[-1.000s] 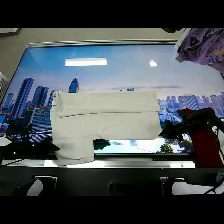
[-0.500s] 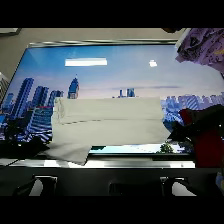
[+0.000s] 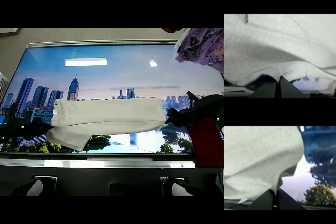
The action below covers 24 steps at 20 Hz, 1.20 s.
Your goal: Fold the clothes and pants, and hang the long-sleeved shirts on hangers.
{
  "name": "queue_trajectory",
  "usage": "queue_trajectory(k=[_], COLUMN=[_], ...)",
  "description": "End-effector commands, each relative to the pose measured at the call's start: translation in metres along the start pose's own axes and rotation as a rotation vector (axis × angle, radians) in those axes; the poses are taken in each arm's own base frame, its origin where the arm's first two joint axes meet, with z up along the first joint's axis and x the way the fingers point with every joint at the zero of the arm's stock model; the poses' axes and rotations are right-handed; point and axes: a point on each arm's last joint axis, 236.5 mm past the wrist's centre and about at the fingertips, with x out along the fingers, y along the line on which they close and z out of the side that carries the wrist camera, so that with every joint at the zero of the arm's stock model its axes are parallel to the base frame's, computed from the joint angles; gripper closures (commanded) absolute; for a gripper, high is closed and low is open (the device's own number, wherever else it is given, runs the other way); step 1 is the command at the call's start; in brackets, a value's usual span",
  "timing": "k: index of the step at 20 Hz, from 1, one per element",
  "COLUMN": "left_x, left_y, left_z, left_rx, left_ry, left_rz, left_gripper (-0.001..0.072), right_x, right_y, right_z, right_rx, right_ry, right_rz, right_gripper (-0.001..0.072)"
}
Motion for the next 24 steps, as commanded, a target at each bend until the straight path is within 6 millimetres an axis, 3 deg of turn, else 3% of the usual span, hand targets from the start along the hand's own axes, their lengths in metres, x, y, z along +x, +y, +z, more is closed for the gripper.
queue_trajectory(k=[1, 12, 15, 19, 20, 21, 22, 23, 24], left_x=[0.027, 0.085, 0.105, 0.140, 0.147, 0.150, 0.151, 0.147, 0.139], left_y=[-0.017, -0.032, -0.031, -0.024, -0.022, -0.021, -0.021, -0.023, -0.027], left_z=[0.049, 0.156, 0.170, 0.167, 0.163, 0.161, 0.162, 0.164, 0.168], left_rx=[0.010, -0.002, 0.003, -0.004, -0.006, -0.009, -0.010, -0.006, -0.001], left_ry=[-0.067, -0.048, -0.028, 0.037, 0.052, 0.060, 0.058, 0.056, 0.053], left_rz=[-0.034, -0.058, -0.058, -0.047, -0.043, -0.041, -0.041, -0.045, -0.053], left_gripper=[0.0693, 0.0692, 0.0692, 0.0691, 0.0686, 0.0624, 0.0457, 0.0348, 0.0346], right_x=[0.007, 0.022, 0.036, 0.063, 0.069, 0.072, 0.070, 0.061, 0.046], right_y=[0.010, 0.021, 0.025, 0.020, 0.019, 0.020, 0.023, 0.024, 0.023], right_z=[0.054, 0.149, 0.164, 0.168, 0.168, 0.167, 0.167, 0.169, 0.173], right_rx=[-0.048, -0.042, -0.026, -0.002, 0.003, 0.012, 0.016, 0.017, 0.018], right_ry=[-0.186, -0.289, -0.292, -0.266, -0.259, -0.253, -0.252, -0.247, -0.240], right_rz=[-0.115, -0.112, -0.079, -0.061, -0.056, -0.048, -0.038, -0.035, -0.032], right_gripper=[0.0682, 0.0681, 0.0681, 0.0679, 0.0631, 0.0511, 0.0422, 0.0313, 0.0272])
